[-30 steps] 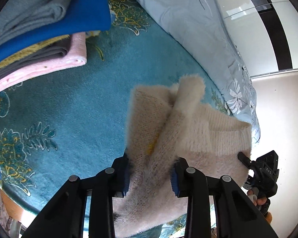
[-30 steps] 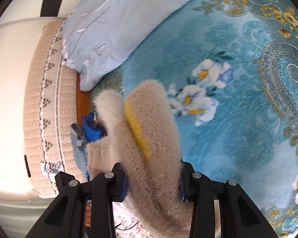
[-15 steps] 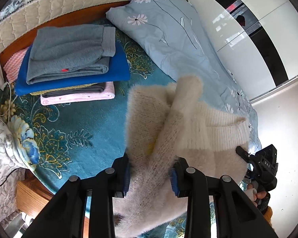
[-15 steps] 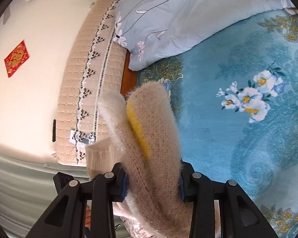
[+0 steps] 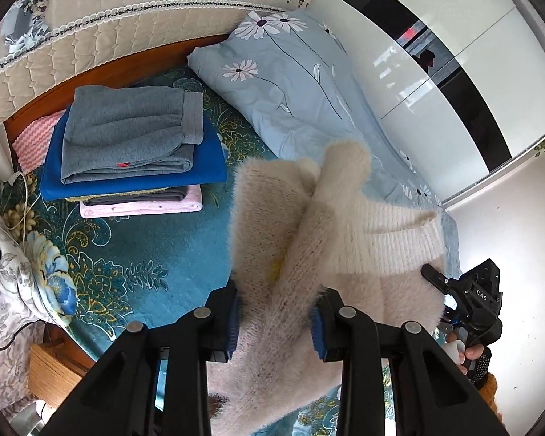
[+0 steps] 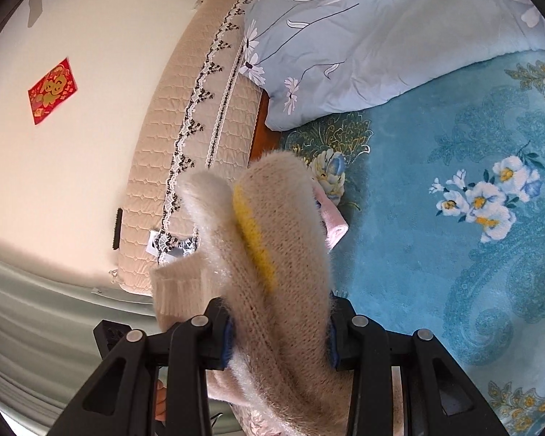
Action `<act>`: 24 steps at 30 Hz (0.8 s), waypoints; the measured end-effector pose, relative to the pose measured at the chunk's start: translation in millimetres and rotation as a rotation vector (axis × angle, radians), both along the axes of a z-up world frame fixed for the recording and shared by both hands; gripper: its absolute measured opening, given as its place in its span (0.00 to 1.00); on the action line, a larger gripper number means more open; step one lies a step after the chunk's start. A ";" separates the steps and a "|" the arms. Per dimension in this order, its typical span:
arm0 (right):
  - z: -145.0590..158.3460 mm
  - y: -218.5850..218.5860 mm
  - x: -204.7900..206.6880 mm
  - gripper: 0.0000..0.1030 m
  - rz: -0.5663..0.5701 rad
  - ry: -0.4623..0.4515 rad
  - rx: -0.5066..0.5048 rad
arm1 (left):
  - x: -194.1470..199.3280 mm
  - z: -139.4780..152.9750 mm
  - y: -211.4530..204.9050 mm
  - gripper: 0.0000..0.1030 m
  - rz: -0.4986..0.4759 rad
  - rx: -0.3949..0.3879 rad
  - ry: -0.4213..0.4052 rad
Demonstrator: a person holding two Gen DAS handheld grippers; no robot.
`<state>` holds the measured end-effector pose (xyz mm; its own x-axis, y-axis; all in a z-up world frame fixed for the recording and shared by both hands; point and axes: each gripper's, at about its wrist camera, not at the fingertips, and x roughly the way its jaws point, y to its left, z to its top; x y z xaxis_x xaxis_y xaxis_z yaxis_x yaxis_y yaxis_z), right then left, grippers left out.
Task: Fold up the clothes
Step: 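Carry the folded sweater with both grippers toward the stack of folded clothes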
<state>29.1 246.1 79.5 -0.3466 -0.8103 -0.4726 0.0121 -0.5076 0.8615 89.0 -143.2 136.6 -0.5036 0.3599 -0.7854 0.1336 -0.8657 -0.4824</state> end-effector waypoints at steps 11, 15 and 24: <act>17.4 -110.6 -66.6 0.39 0.065 0.008 0.071 | -49.8 -22.4 -119.4 0.31 0.047 0.082 -0.005; 15.0 -165.0 -104.0 0.39 0.097 -0.005 0.072 | -77.3 -29.2 -167.6 0.31 0.075 0.096 -0.007; -1.3 -272.1 -188.8 0.38 0.193 -0.033 0.095 | -128.5 -46.2 -250.3 0.31 0.160 0.104 -0.026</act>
<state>-159.7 -26.0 78.2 -0.1723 -0.8116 -0.5582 0.0897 -0.5772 0.8116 -39.6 -393.5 90.4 -0.5406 0.3569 -0.7618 0.2789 -0.7783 -0.5625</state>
